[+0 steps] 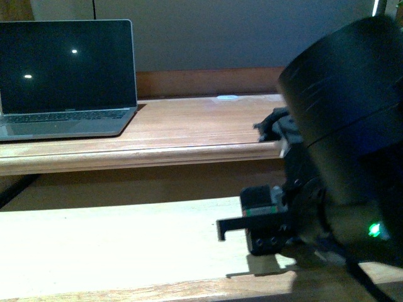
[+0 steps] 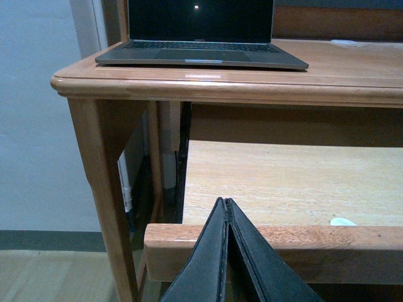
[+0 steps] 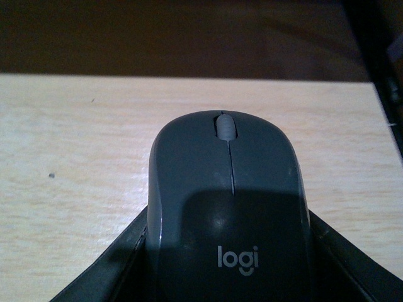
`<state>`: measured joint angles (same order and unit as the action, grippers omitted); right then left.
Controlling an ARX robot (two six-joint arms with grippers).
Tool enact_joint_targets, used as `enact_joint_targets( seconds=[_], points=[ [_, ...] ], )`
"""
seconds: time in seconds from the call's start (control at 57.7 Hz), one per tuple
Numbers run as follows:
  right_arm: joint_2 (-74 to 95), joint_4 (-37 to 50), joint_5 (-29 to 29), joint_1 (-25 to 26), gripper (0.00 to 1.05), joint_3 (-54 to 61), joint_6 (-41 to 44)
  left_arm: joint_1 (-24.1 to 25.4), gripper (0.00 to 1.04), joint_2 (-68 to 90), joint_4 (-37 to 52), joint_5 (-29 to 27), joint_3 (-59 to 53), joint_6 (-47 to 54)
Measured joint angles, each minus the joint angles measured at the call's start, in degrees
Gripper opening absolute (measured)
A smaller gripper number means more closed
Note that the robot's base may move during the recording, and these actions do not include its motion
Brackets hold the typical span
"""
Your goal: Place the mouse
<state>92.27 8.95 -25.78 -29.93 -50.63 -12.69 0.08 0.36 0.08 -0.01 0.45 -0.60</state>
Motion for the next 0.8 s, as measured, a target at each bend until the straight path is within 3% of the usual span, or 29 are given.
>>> enact_joint_targets(
  seconds=[0.208, 0.416, 0.607, 0.797],
  points=[
    [-6.25, -3.26, 2.56, 4.55, 0.55, -4.02, 0.33, 0.0, 0.03, 0.0, 0.0, 0.0, 0.0, -0.02],
    [-9.31, -6.84, 4.7, 6.82, 0.55, -14.69, 1.4, 0.0, 0.3, 0.0, 0.0, 0.0, 0.0, -0.02],
    [-1.03, -8.81, 4.59, 3.45, 0.55, -30.56, 2.25, 0.0, 0.6, 0.0, 0.0, 0.0, 0.0, -0.02],
    [15.08, -13.99, -0.72, 0.04, 0.55, -48.7, 2.51, 0.0, 0.93, 0.0, 0.0, 0.0, 0.0, -0.02]
  ],
)
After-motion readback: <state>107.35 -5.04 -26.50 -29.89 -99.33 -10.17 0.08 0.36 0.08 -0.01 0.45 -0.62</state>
